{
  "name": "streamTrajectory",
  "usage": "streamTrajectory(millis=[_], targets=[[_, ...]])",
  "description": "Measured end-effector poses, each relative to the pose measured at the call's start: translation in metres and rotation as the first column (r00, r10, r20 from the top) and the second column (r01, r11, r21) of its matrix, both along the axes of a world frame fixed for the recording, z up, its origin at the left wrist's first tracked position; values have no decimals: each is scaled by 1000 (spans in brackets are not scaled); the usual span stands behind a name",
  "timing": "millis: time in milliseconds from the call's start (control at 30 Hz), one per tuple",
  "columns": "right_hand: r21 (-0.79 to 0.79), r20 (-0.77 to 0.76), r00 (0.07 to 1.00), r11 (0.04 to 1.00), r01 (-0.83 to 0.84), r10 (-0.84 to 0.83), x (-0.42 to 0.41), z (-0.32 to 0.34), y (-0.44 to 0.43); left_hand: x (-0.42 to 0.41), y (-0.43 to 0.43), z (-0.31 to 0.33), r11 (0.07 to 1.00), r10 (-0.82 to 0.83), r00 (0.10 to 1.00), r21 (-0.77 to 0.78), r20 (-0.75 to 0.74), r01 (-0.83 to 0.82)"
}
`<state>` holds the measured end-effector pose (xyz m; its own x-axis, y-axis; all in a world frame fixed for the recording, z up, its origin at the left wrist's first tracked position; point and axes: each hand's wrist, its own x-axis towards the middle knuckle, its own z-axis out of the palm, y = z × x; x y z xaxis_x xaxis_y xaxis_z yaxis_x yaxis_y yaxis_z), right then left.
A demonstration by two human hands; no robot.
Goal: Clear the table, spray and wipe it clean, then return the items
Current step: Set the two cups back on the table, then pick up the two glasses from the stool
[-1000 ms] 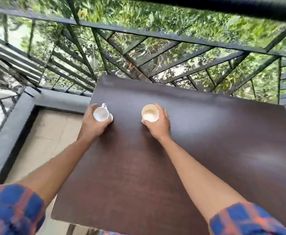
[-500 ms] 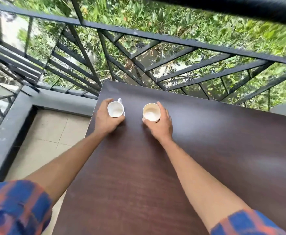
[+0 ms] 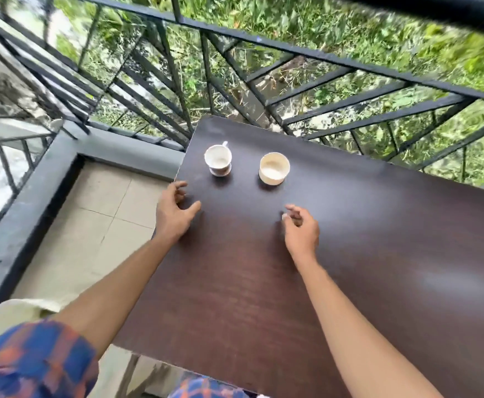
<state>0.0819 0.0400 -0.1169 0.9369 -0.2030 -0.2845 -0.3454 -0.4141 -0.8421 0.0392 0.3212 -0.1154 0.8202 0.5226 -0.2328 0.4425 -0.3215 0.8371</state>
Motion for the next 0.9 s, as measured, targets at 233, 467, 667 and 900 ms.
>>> streamTrajectory(millis=[233, 467, 667, 900], targets=[[48, -59, 935, 936, -348, 350, -105, 0, 18, -181, 17, 0, 957, 291, 955, 27, -49, -290], [-91, -121, 655, 649, -755, 745, -191, 4, 79, -365, 7, 11, 821, 569, 813, 32, -122, -570], [-92, -153, 375, 365, -927, 914, -244, 12, 145, -463, 21, -8, 660, 735, 646, 3, -208, -751], [-126, -294, -33, -73, -989, 955, -319, 7, 261, -541, 49, -32, 489, 842, 474, -6, -259, -872]])
